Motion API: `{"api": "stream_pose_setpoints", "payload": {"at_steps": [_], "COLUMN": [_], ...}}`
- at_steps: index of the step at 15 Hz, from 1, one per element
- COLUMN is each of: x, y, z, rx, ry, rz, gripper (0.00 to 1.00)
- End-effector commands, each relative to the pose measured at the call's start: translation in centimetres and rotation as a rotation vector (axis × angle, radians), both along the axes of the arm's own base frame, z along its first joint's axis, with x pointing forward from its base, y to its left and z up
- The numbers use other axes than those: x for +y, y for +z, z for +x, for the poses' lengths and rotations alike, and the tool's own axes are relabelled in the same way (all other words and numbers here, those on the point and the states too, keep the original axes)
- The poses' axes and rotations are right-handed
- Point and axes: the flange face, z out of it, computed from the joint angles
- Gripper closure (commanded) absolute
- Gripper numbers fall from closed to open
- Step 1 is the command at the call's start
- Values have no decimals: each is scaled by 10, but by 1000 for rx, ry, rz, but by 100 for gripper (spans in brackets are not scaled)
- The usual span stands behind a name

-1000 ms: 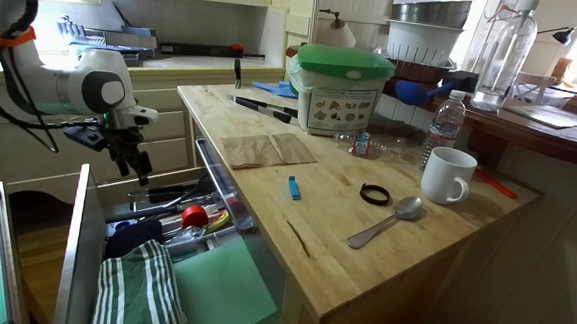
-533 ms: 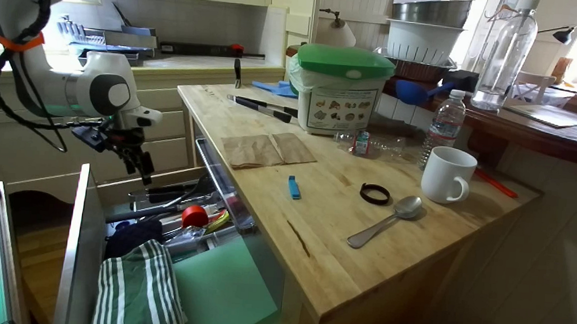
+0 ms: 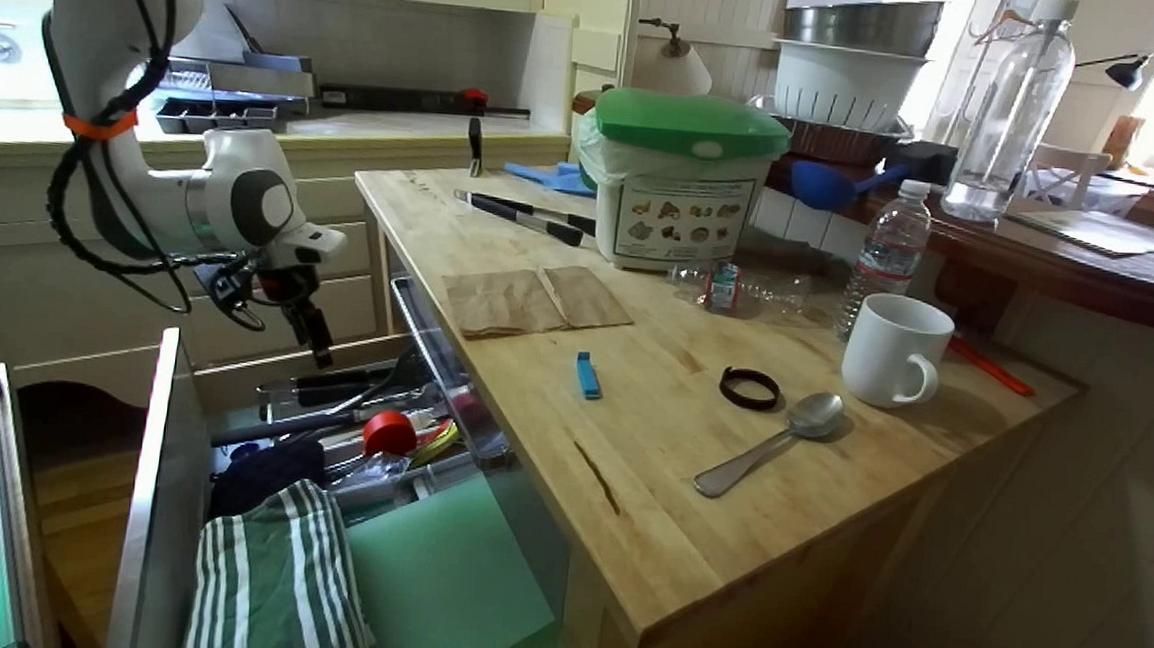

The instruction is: Remove the spatula from the drawer

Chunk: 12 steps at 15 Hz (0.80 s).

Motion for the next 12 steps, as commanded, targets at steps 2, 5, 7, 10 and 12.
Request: {"api": "stream_pose_setpoints", "payload": {"at_steps": [2, 5, 7, 10, 12], "x": [25, 27, 32, 36, 42], "y": [-59, -55, -66, -74, -86], "z": [5, -3, -7, 4, 13], "rx": [-10, 20, 34, -9, -25], "ry": [-14, 7, 18, 16, 26], "rz": [-55, -65, -70, -18, 28], "gripper": [0, 0, 0, 0, 0]}}
